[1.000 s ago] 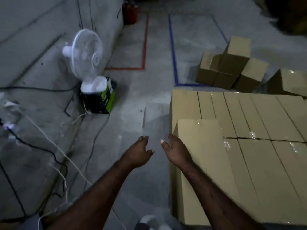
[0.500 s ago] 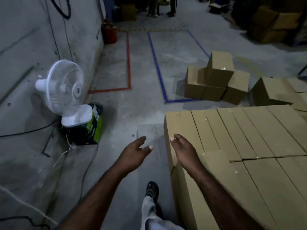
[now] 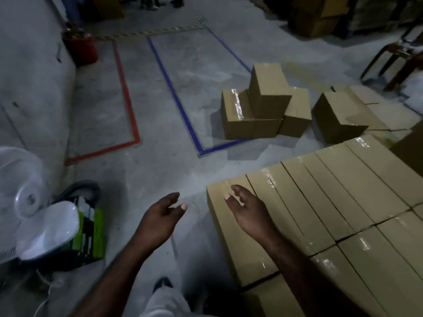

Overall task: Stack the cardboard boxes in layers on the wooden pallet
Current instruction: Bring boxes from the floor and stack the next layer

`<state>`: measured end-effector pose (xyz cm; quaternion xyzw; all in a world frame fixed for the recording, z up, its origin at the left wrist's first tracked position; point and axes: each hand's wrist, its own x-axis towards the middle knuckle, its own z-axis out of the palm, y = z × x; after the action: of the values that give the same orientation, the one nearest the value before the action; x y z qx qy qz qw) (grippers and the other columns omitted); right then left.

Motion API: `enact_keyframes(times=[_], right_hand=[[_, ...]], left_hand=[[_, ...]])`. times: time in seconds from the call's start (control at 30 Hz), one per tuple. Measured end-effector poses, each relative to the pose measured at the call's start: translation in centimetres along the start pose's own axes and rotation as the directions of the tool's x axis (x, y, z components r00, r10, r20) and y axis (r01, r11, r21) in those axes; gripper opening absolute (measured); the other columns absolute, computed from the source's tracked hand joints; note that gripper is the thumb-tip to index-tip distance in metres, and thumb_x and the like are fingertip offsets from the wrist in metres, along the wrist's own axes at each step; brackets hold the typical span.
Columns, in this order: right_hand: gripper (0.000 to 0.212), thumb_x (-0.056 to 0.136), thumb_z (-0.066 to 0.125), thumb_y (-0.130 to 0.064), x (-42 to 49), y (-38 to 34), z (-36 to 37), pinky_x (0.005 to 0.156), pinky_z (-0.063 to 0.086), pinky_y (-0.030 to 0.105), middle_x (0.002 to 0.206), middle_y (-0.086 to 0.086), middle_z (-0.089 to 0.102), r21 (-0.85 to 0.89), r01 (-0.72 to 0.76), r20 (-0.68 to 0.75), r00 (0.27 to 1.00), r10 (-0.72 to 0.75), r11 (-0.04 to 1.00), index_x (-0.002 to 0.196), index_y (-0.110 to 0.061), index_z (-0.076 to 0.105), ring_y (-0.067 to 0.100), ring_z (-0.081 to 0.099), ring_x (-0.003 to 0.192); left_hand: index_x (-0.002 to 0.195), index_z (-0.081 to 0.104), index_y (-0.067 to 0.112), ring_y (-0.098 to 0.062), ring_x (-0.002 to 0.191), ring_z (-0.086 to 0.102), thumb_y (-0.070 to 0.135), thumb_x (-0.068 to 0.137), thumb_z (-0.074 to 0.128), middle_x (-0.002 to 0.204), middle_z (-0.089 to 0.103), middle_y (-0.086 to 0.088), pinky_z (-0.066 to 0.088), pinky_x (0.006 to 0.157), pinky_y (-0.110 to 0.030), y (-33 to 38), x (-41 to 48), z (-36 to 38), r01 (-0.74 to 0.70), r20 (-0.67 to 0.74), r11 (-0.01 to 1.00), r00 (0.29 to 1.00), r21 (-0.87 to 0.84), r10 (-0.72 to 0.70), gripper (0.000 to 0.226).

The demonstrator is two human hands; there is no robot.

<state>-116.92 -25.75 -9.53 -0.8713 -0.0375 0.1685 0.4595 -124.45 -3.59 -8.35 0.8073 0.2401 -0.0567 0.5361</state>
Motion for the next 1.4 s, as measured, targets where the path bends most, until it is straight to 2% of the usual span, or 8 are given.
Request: enact_keyframes(times=[0.17, 0.5, 0.67, 0.87, 0.97, 1.13, 1.27, 1.4], right_hand=[[0.054, 0.098, 0.054, -0.05, 8.8, -2.3, 1.2, 0.107, 0.042, 0.03, 0.146, -0.002, 0.053, -0.235, 0.04, -0.092, 0.994, -0.063, 0.971, 0.145, -0.022, 0.051, 0.016, 0.052, 0.13], [0.058, 0.096, 0.053, -0.055, 28.8, -11.9, 5.0, 0.107, 0.046, 0.042, 0.143, 0.001, 0.055, -0.046, -0.172, -0.227, 0.961, 0.158, 0.984, 0.14, -0.018, 0.054, 0.018, 0.053, 0.128], [0.056, 0.097, 0.053, -0.053, 38.3, -15.1, 3.4, 0.106, 0.043, 0.032, 0.145, -0.001, 0.054, -0.021, -0.26, -0.318, 0.917, 0.24, 0.966, 0.143, -0.022, 0.051, 0.014, 0.053, 0.127], [0.046, 0.1, 0.052, -0.048, 50.4, -16.9, -1.5, 0.084, 0.045, 0.019, 0.124, -0.001, 0.064, 0.055, -0.267, -0.361, 0.893, 0.269, 0.962, 0.136, -0.02, 0.056, 0.006, 0.06, 0.099], [0.044, 0.1, 0.052, -0.05, 57.3, -16.8, -4.7, 0.087, 0.045, 0.025, 0.129, 0.0, 0.063, 0.101, -0.267, -0.363, 0.887, 0.285, 0.958, 0.134, -0.022, 0.058, 0.01, 0.057, 0.101], [0.021, 0.101, 0.05, -0.048, 66.8, -15.5, -10.5, 0.071, 0.043, 0.016, 0.104, -0.013, 0.058, 0.208, -0.279, -0.373, 0.863, 0.34, 0.937, 0.115, -0.034, 0.057, -0.005, 0.053, 0.085], [0.029, 0.1, 0.052, -0.047, 72.4, -14.2, -15.4, 0.075, 0.05, 0.023, 0.101, -0.012, 0.063, 0.236, -0.297, -0.403, 0.836, 0.371, 0.925, 0.118, -0.026, 0.062, 0.005, 0.062, 0.094], [0.038, 0.1, 0.053, -0.048, 79.4, -11.7, -21.4, 0.07, 0.046, 0.021, 0.1, -0.007, 0.064, 0.264, -0.333, -0.447, 0.79, 0.421, 0.905, 0.122, -0.019, 0.063, 0.005, 0.061, 0.09]], left_hand=[[0.143, 0.051, 0.031, -0.01, 0.132, 0.049, 0.043, 0.093, 0.065, 0.144, 0.054, 0.006, 0.042, 0.1, -0.025, 2.9, 12.2, -2.5, -0.211, 0.157, 0.932, 0.973, 0.294, 0.17, 0.053], [0.143, 0.052, 0.025, -0.002, 0.124, 0.047, 0.037, 0.092, 0.067, 0.144, 0.054, 0.001, 0.038, 0.1, -0.018, 10.1, 37.5, -9.4, -0.307, 0.409, 0.909, 0.895, 0.281, 0.176, 0.055], [0.14, 0.056, 0.02, -0.012, 0.124, 0.054, 0.038, 0.09, 0.07, 0.142, 0.057, 0.001, 0.043, 0.102, -0.027, 14.9, 48.2, -9.3, -0.268, 0.43, 0.942, 0.888, 0.201, 0.161, 0.054], [0.141, 0.054, 0.017, -0.014, 0.127, 0.052, 0.035, 0.093, 0.068, 0.141, 0.055, 0.0, 0.039, 0.097, -0.022, 21.2, 60.6, -6.2, -0.305, 0.477, 0.938, 0.857, 0.164, 0.195, 0.053], [0.14, 0.056, 0.018, -0.014, 0.122, 0.056, 0.043, 0.09, 0.069, 0.14, 0.057, 0.003, 0.045, 0.103, -0.03, 25.4, 67.3, -4.0, -0.309, 0.484, 0.939, 0.851, 0.149, 0.203, 0.058], [0.132, 0.06, 0.017, -0.008, 0.105, 0.058, 0.038, 0.095, 0.064, 0.125, 0.06, 0.008, 0.045, 0.072, -0.01, 32.5, 76.7, 0.8, -0.337, 0.569, 0.932, 0.796, 0.135, 0.206, 0.043], [0.134, 0.06, 0.02, -0.015, 0.121, 0.055, 0.038, 0.094, 0.065, 0.132, 0.058, 0.008, 0.048, 0.097, -0.032, 36.8, 82.0, 4.8, -0.282, 0.588, 0.956, 0.789, 0.084, 0.181, 0.044], [0.134, 0.059, 0.017, -0.015, 0.115, 0.056, 0.034, 0.097, 0.062, 0.126, 0.06, 0.003, 0.045, 0.089, -0.029, 41.4, 88.5, 11.8, -0.278, 0.612, 0.955, 0.775, 0.104, 0.159, 0.041]])
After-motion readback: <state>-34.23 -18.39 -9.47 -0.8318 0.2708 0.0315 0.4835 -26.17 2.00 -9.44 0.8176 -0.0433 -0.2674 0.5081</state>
